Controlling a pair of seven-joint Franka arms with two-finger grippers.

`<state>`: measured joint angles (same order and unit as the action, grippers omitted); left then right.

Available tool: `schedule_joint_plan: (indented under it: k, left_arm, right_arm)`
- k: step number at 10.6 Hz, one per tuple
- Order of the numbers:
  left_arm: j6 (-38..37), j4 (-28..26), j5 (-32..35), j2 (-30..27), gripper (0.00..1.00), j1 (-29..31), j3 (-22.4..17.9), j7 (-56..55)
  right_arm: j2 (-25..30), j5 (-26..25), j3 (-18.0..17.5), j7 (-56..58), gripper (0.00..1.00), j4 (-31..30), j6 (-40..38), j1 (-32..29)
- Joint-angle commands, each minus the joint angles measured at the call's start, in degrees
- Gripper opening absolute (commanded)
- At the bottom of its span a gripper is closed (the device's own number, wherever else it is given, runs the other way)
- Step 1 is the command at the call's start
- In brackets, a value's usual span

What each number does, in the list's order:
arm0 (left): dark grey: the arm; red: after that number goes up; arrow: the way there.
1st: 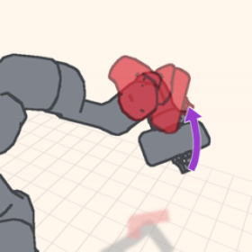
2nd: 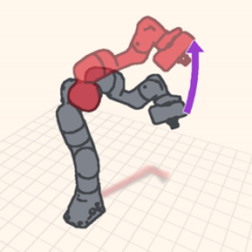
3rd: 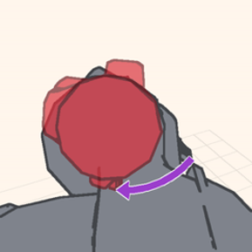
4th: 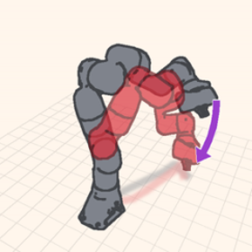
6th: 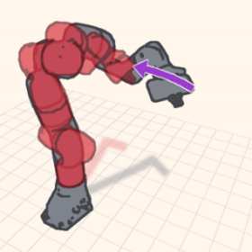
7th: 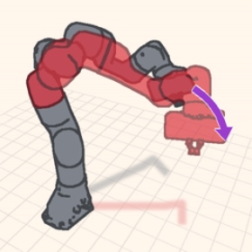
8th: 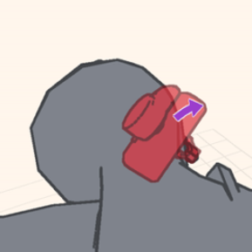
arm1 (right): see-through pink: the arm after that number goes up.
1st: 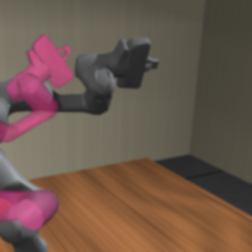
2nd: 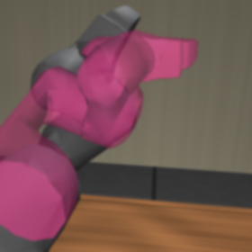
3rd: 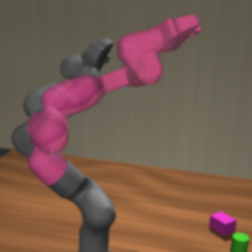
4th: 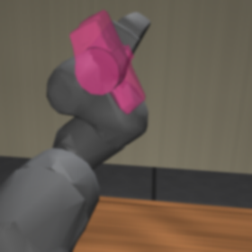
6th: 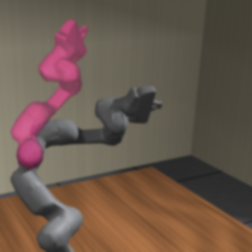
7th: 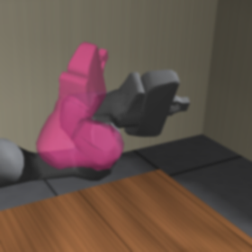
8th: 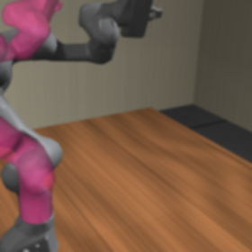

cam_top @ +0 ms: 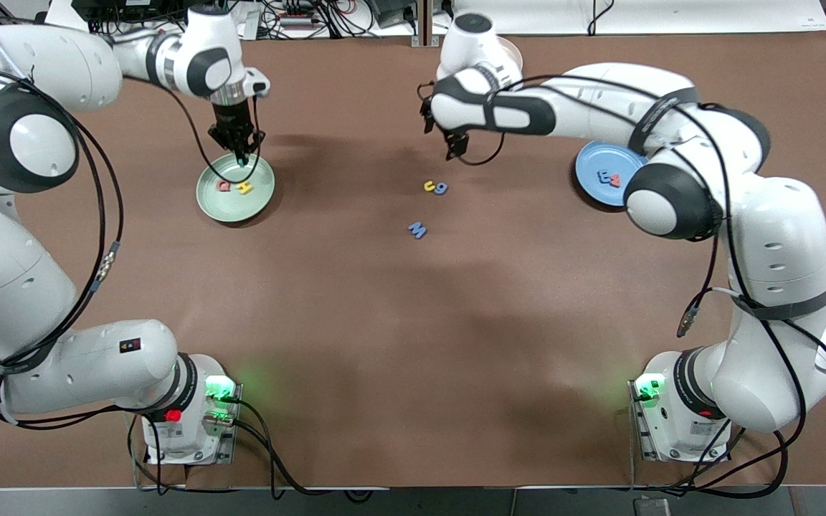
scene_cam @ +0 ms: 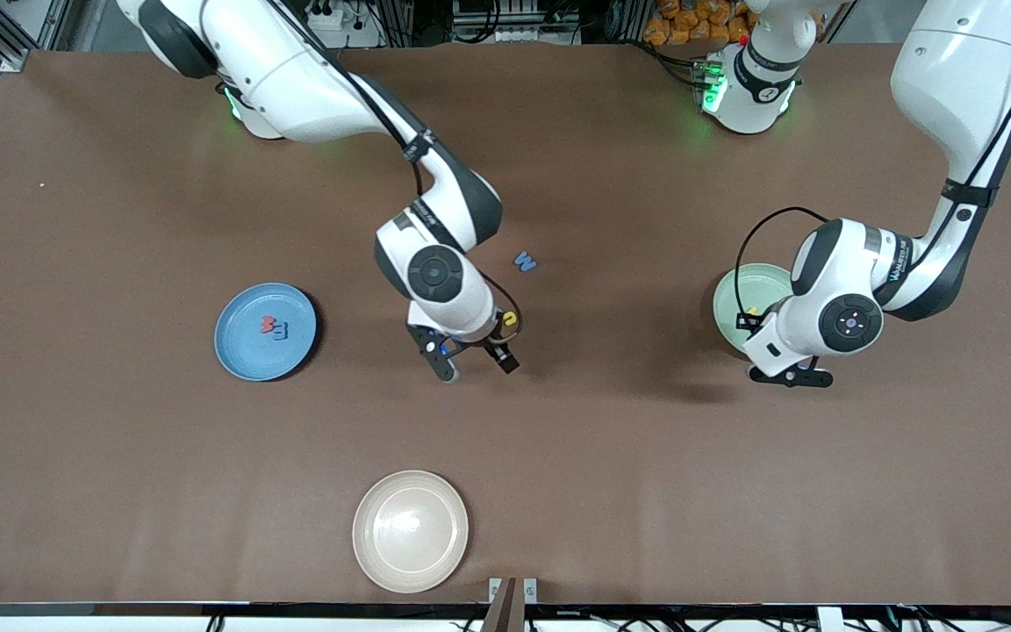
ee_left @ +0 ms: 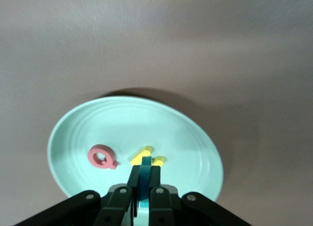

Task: Sort upper and lower case letters into plates
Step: 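Place the R on the green plate while the right gripper reaches the u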

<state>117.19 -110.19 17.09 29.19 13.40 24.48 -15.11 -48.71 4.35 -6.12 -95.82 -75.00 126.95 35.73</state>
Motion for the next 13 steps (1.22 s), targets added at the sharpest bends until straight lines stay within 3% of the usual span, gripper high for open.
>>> schedule_joint_plan:
  k: [1,7,8,10,13]
  left_arm:
    - [2.0,-2.9,-0.6,-2.3,0.99,1.0,0.7,1.1]
    - [0.8,1.6,-1.5,-5.8,1.00,0.8,8.6,0.2]
    - [0.7,2.6,-1.7,-5.8,1.00,0.9,9.4,0.2]
    - [0.7,3.7,-6.0,-5.6,1.00,0.6,9.5,0.2]
    - [0.7,4.4,-6.4,-5.3,1.00,-0.5,10.6,-0.1]
  right_arm:
    - [-2.8,-2.2,0.7,-7.3,1.00,3.2,-0.6,2.9]
    - [-2.6,-7.0,0.8,-18.3,1.00,0.8,-3.0,4.6]
    - [-2.6,-7.0,0.8,-18.3,0.90,0.8,-3.0,4.7]
    - [-2.7,-6.8,0.7,-18.3,0.59,0.3,-2.4,4.8]
    - [-2.7,-6.9,0.7,-18.3,0.54,-0.6,-2.0,5.6]
